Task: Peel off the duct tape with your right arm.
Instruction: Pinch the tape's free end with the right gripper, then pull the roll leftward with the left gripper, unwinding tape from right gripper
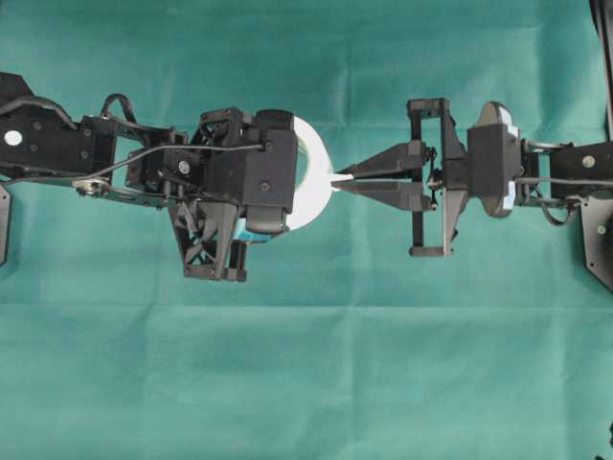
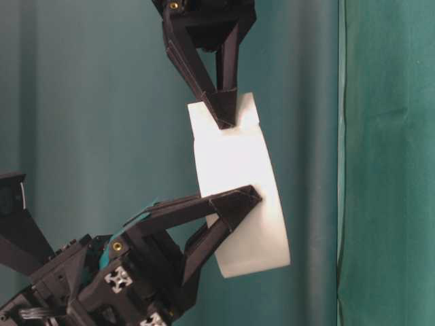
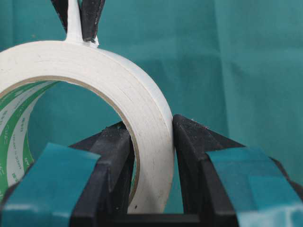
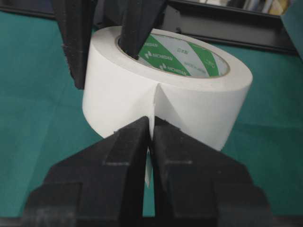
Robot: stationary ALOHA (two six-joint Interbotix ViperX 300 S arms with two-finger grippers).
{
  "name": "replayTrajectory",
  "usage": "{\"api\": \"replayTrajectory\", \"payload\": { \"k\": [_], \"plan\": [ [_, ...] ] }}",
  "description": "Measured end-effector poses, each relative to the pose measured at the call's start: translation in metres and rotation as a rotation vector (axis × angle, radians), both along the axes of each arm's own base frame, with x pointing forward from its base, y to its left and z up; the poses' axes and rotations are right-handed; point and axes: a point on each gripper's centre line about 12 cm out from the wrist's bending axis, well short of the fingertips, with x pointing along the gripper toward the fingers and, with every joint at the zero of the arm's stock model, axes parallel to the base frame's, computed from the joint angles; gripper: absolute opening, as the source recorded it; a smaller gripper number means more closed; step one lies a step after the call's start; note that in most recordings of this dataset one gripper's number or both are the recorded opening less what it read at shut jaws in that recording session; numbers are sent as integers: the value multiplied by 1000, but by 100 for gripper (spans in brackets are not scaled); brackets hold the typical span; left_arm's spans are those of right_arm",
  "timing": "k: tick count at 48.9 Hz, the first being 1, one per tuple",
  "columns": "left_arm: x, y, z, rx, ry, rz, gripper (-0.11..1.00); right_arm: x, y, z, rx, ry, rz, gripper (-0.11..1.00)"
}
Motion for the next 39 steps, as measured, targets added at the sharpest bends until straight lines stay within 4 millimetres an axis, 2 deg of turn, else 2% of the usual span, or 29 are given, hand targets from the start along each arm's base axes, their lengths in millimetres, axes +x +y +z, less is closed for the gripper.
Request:
{"api": "replayTrajectory", "payload": {
  "k": [20,39],
  "plan": [
    [-5,-2,-11,6,24,-8,22,-4,-11,-6,3,17,-35,-9],
    [-6,-32,-11,3,3,-82,22,-8,-16,-10,4,26,-51,-9]
  ]
}}
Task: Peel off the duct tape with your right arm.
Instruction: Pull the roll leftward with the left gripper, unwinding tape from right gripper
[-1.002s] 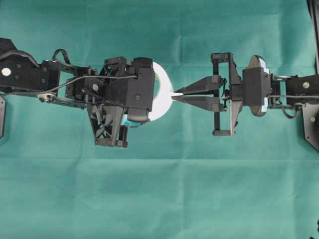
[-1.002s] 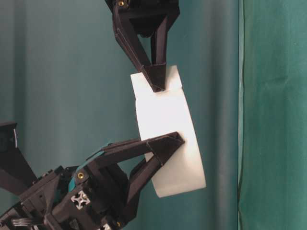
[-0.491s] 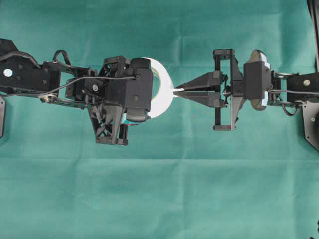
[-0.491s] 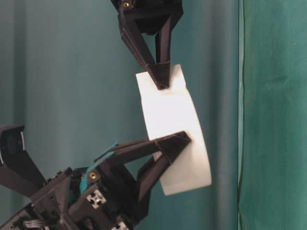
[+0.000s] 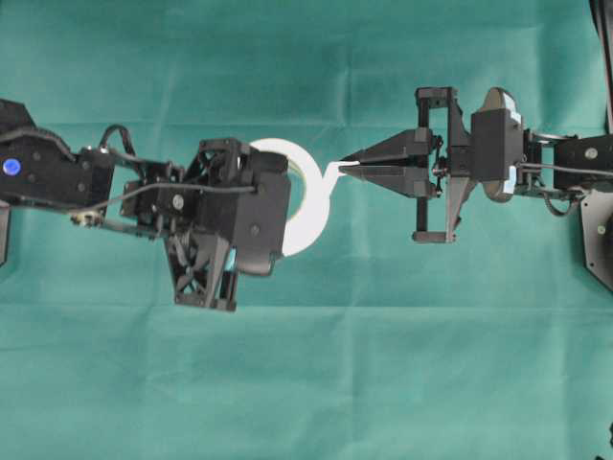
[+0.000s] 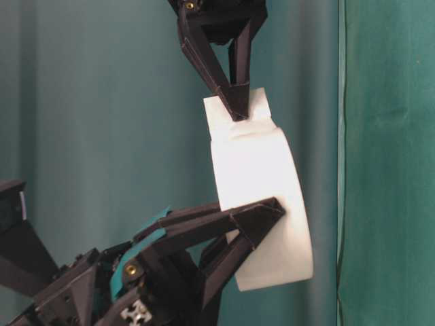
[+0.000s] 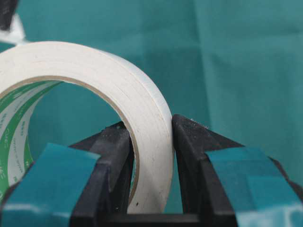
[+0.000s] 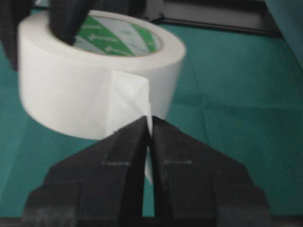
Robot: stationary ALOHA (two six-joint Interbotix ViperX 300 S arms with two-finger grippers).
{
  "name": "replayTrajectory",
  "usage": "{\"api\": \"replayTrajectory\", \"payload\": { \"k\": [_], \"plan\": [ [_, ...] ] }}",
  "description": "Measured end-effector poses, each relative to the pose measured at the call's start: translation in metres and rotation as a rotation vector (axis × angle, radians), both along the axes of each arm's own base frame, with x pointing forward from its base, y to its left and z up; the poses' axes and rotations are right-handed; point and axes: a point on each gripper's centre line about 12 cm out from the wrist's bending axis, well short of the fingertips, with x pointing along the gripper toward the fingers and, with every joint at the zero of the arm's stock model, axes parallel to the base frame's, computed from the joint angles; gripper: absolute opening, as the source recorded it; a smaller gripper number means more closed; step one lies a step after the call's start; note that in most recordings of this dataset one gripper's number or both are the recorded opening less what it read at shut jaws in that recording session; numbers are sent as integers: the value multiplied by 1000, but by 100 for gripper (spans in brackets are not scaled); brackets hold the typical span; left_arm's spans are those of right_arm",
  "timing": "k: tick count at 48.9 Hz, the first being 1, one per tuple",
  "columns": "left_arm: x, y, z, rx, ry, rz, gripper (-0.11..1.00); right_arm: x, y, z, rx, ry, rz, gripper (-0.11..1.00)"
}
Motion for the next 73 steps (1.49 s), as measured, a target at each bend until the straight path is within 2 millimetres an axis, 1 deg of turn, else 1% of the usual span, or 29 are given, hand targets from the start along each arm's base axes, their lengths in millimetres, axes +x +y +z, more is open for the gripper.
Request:
{"api": "replayTrajectory", "payload": {
  "k": [11,20,26,31,44,54,56,65,73],
  "plan": [
    [0,-16,2,-3,-20,-40,22,-1,0,-2,1,5,-1,-9],
    [-3,-35,3,-5,-35,-89,22,-1,0,-1,1,3,-1,-9],
    [-5,-48,6,-8,-55,-122,22,-1,-1,-1,2,3,-3,-9],
    [-6,-53,10,-11,-76,-136,22,-1,-1,-2,2,4,-4,-9],
    [-6,-58,24,9,-166,-179,22,-4,-3,-3,4,6,-10,-9],
    [-6,-59,47,10,-299,-198,22,-7,-4,-4,3,3,-16,-9],
    [-7,-60,52,4,-328,-197,22,-7,-5,-4,4,4,-17,-9],
    [-13,-59,61,-12,-439,-193,22,-9,-6,-7,4,12,-22,-9],
    [-22,-61,77,-34,-569,-198,22,-10,-10,-9,6,16,-33,-9]
  ]
}}
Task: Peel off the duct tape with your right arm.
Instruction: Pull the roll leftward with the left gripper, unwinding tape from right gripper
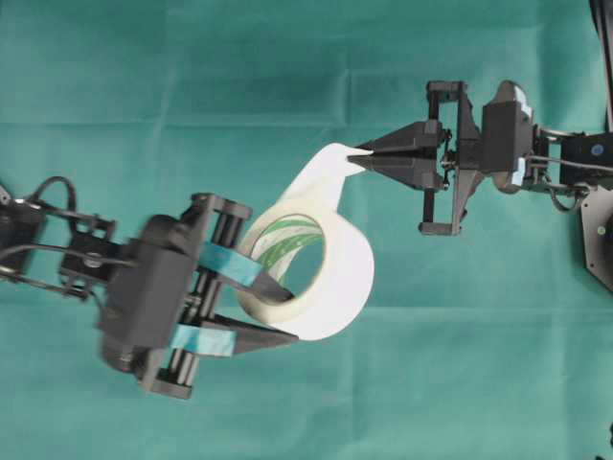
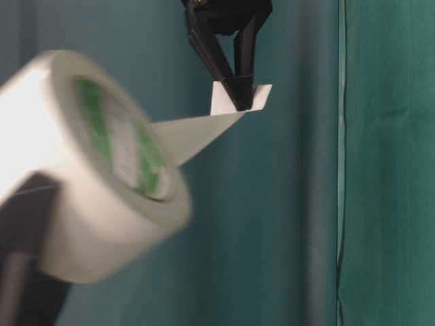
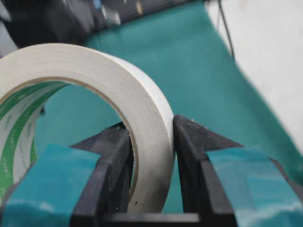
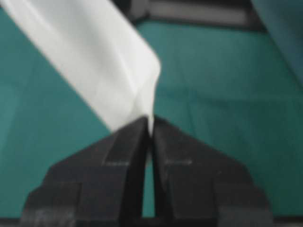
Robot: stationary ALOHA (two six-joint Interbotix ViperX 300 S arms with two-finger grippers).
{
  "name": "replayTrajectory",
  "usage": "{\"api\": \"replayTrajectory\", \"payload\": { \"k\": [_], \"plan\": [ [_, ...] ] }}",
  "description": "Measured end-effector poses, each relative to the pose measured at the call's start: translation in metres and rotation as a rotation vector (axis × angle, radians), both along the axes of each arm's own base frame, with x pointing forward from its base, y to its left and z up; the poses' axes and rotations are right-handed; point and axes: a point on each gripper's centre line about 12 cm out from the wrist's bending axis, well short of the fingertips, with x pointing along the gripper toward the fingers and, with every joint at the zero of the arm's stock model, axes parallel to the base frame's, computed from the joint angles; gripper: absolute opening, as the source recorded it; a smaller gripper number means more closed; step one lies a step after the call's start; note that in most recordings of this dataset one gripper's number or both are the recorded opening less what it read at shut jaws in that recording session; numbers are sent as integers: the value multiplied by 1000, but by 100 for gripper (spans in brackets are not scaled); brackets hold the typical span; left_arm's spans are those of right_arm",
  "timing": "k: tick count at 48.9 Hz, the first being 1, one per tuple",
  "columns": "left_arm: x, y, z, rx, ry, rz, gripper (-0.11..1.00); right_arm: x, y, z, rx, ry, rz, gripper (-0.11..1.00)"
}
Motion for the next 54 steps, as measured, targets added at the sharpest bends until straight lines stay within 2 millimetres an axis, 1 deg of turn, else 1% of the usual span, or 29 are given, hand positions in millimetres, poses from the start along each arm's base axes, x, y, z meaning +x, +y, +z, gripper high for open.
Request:
{"api": "replayTrajectory", "payload": {
  "k": [8,16,20,28,39,47,54],
  "plan": [
    [-14,4,8,-33,-129,1,22,-1,-1,-2,1,6,-3,-9],
    [-34,9,21,-79,-295,3,22,0,-1,-1,-1,3,-2,-9],
    [-44,13,23,-99,-366,5,22,-2,-1,-4,-1,13,-2,-9],
    [-61,20,27,-123,-466,15,22,0,-1,-2,14,3,-6,-9],
    [-75,37,25,-139,-553,60,22,1,-1,-4,30,8,-8,-9],
    [-83,44,26,-147,-618,76,22,2,-1,-10,34,25,-10,-9],
    [-87,47,29,-131,-672,86,22,2,-1,-9,33,23,-10,-9]
  ]
}}
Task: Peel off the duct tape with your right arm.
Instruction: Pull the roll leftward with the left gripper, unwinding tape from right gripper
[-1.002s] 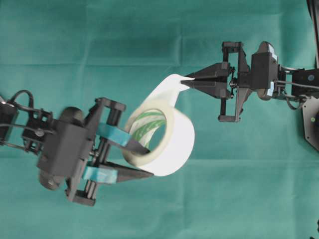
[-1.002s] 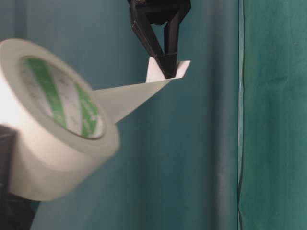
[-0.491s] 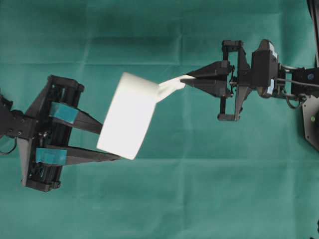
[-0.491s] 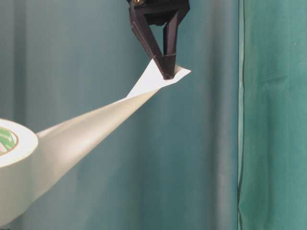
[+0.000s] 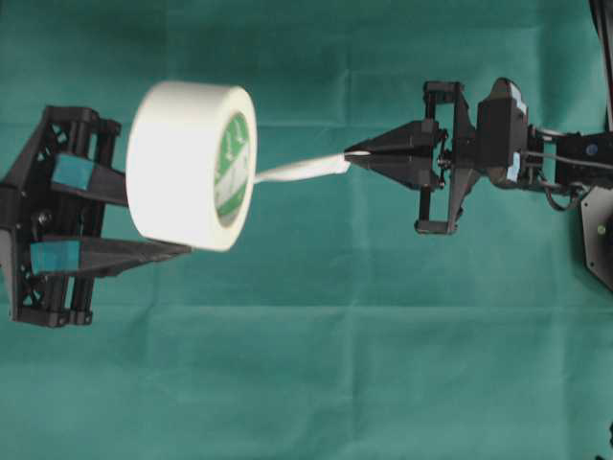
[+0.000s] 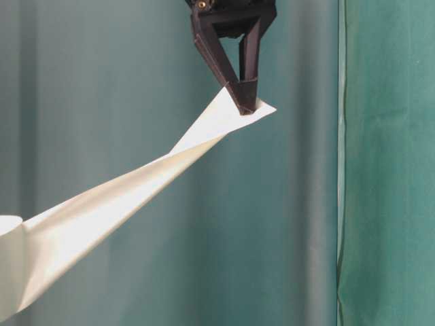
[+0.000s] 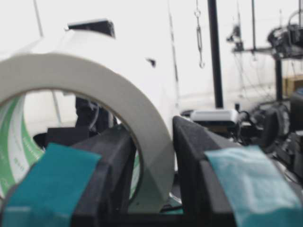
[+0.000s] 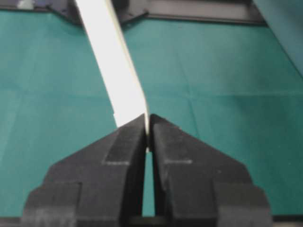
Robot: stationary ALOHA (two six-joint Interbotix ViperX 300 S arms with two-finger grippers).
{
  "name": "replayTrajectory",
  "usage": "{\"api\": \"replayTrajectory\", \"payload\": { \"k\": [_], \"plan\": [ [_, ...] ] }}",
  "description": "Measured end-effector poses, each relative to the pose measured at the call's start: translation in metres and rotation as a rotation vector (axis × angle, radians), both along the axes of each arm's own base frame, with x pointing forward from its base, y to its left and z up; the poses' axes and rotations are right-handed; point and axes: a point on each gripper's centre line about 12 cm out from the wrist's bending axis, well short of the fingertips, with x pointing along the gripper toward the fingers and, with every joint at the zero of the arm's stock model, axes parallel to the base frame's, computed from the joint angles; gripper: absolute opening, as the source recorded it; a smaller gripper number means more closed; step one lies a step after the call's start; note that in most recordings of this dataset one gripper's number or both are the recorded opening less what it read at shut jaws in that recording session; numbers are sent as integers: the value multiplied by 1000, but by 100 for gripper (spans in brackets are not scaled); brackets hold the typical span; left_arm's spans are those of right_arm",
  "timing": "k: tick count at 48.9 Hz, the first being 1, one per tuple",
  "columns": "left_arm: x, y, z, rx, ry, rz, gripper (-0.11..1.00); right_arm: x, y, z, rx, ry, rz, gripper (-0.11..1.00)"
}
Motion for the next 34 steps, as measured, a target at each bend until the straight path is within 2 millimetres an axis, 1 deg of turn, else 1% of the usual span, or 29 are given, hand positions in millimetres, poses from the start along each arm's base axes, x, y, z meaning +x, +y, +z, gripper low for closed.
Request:
{"api": "replayTrajectory", "payload": {
  "k": [11,18,34],
  "plan": [
    [-3,1,2,63,-57,42,22,1,0,-1,3,3,-1,-9],
    [-6,2,3,98,-96,70,22,2,0,-6,25,13,-5,-9],
    [-5,12,5,107,-114,114,22,3,1,-11,66,23,-10,-9]
  ]
}}
